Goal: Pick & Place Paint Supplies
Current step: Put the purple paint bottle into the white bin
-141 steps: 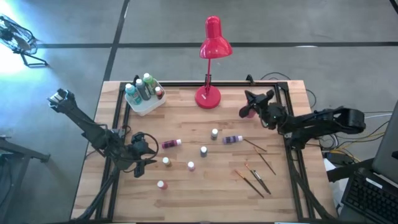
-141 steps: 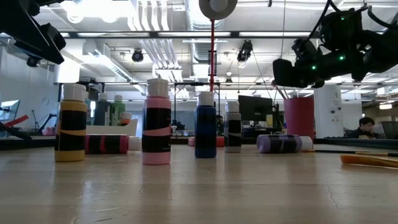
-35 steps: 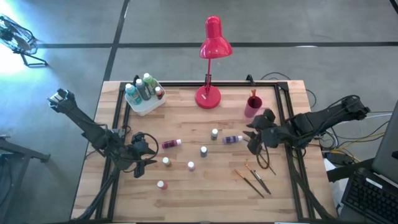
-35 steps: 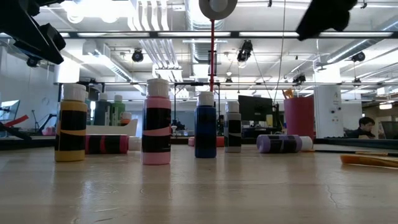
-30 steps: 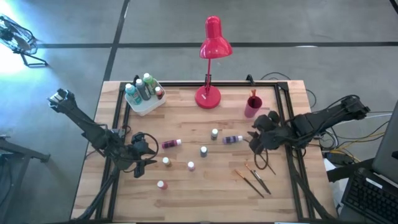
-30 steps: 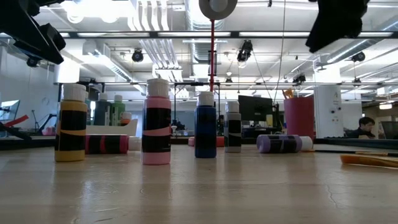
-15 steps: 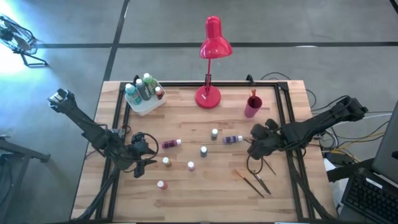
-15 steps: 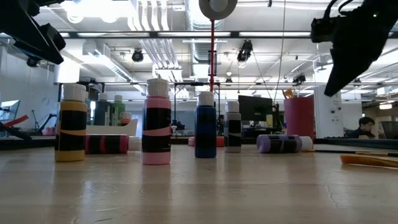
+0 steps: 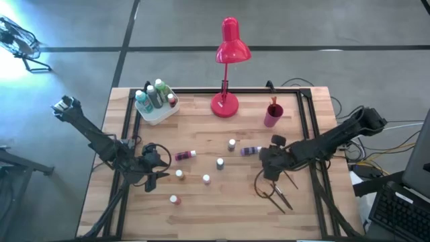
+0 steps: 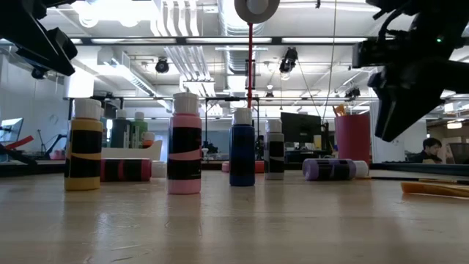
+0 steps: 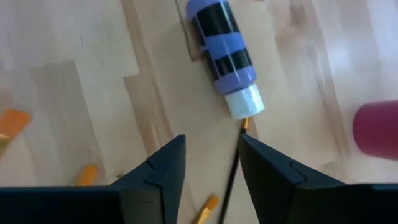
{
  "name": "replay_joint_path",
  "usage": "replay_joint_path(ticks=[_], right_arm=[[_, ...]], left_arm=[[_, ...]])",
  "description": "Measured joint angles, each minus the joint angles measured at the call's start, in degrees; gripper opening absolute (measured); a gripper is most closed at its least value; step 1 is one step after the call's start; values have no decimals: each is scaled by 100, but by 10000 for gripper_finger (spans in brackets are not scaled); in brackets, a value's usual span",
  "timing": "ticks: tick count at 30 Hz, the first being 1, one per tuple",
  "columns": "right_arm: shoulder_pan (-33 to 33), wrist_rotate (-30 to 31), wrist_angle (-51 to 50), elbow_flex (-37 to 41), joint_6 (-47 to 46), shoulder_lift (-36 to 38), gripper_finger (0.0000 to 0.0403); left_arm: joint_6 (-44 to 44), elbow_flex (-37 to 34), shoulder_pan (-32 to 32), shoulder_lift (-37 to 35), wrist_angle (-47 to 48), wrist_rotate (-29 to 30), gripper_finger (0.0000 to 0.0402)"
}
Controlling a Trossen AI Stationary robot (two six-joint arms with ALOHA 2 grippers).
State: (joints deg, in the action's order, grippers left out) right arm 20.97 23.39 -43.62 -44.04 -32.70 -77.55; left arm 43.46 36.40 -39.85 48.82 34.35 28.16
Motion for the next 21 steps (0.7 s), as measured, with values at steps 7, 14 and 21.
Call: replay_joint_path(ticks=[7, 14, 21], right_arm=[[-279, -60, 14, -207, 1000, -308, 185], [-877, -130, 28, -368, 1733, -708, 207], [-1399, -416, 64, -386, 2158, -1128, 215]], left_arm=[[2, 0, 0, 0, 2, 0, 177], [0, 0, 0, 0, 1, 0, 177], [0, 0, 1, 0, 2, 0, 177]])
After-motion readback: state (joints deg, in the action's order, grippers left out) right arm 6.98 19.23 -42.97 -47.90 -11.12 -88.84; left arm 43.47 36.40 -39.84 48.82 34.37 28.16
